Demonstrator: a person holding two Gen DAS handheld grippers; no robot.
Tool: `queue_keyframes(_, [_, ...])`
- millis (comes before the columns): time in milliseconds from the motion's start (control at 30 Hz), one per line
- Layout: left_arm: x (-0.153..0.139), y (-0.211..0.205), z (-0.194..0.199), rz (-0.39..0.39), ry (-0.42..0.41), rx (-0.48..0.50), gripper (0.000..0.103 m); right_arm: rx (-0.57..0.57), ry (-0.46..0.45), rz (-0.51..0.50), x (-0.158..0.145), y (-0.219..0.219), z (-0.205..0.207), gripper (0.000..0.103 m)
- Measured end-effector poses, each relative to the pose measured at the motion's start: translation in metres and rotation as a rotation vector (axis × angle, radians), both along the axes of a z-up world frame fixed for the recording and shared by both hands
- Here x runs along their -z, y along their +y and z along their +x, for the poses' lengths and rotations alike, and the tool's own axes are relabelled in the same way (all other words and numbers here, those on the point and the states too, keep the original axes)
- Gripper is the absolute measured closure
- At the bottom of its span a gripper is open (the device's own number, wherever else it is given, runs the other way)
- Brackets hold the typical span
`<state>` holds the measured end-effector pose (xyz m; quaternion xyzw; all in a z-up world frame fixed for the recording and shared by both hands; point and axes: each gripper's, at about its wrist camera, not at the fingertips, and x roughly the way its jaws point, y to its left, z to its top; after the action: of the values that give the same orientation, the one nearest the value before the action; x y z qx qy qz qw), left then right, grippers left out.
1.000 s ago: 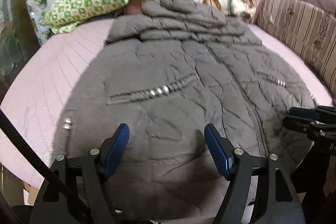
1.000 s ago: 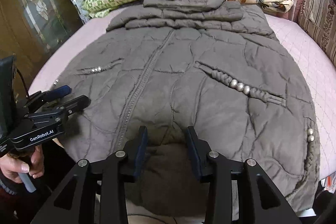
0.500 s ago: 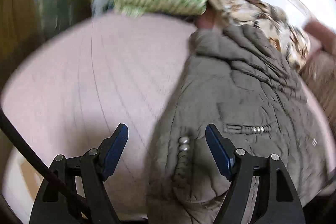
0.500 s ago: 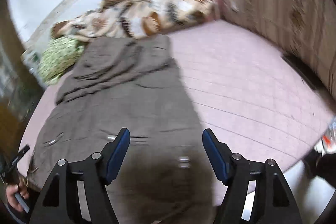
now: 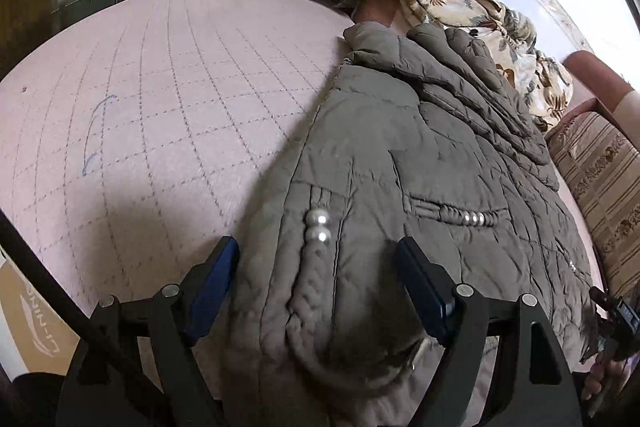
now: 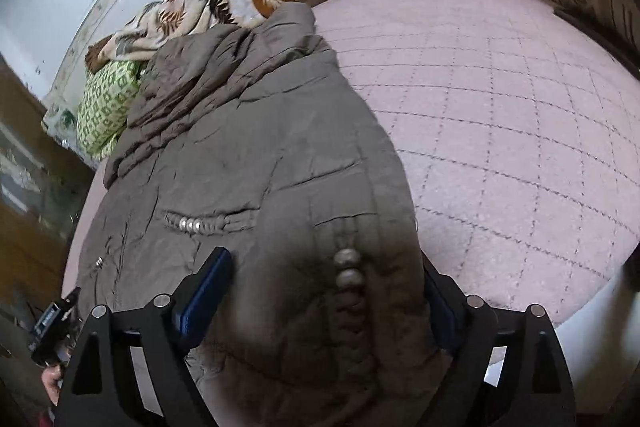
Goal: Fold large clothes
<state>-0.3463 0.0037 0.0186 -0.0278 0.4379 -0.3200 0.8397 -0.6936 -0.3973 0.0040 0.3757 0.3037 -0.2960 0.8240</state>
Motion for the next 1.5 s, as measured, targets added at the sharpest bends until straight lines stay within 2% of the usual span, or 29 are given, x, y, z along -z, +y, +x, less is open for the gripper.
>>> queue_keyframes(133, [0.0,0.018,-0.001,-0.025,-0.001,-0.066,0.023,0.018,0.004,-0.026,0.001,0.001,-0.003,0.012])
queue_keyframes(233, [0.003,0.031,0.007,-0.069,0.04,-0.104,0.023,0.074,-0.046,0.017,0.005,-0.008,-0.022,0.012])
queue_keyframes(300, [0.003,0.032,0.008,-0.075,0.045,-0.111,0.023,0.074,-0.048,0.017,0.004,-0.009,-0.024,0.013])
queue_keyframes(367, [0.003,0.026,0.004,-0.04,0.027,-0.094,0.022,0.073,-0.04,0.001,0.003,-0.007,-0.025,0.013])
queue_keyframes(567, [0.007,0.025,-0.008,-0.043,0.045,-0.048,0.019,0.049,-0.079,0.043,0.007,-0.003,-0.032,0.013])
queue_keyframes(900, [0.02,0.054,-0.027,-0.182,0.22,-0.083,0.019,0.116,-0.224,0.22,0.021,0.015,-0.066,0.013])
queue_keyframes(1000, [0.021,0.052,-0.033,-0.175,0.222,-0.095,0.019,0.127,-0.268,0.287,0.03,0.023,-0.072,0.013])
queue_keyframes(1067, [0.022,0.05,-0.04,-0.167,0.222,-0.1,0.023,0.118,-0.267,0.31,0.035,0.029,-0.068,0.015])
queue_keyframes(1133, [0.023,0.047,-0.046,-0.162,0.209,-0.113,0.027,0.1,-0.257,0.294,0.033,0.035,-0.061,0.022])
queue_keyframes(1167, [0.021,0.044,-0.048,-0.143,0.185,-0.118,0.035,0.104,-0.252,0.268,0.03,0.037,-0.06,0.037])
queue_keyframes(1200, [0.019,0.043,-0.05,-0.139,0.166,-0.118,0.043,0.105,-0.269,0.254,0.028,0.039,-0.059,0.058])
queue_keyframes(1233, [0.015,0.04,-0.053,-0.138,0.137,-0.103,0.051,0.09,-0.279,0.254,0.027,0.039,-0.056,0.064])
queue_keyframes(1300, [0.011,0.033,-0.058,-0.101,0.08,-0.08,0.052,0.086,-0.28,0.209,0.02,0.041,-0.054,0.066])
queue_keyframes(1367, [0.012,0.03,-0.057,-0.092,0.07,-0.077,0.052,0.072,-0.269,0.176,0.016,0.043,-0.049,0.066])
queue_keyframes(1433, [0.017,0.027,-0.051,-0.094,0.072,-0.091,0.052,0.081,-0.242,0.197,0.023,0.04,-0.045,0.065])
queue_keyframes(1500, [0.018,0.022,-0.05,-0.084,0.056,-0.088,0.045,0.095,-0.271,0.237,0.031,0.034,-0.043,0.061])
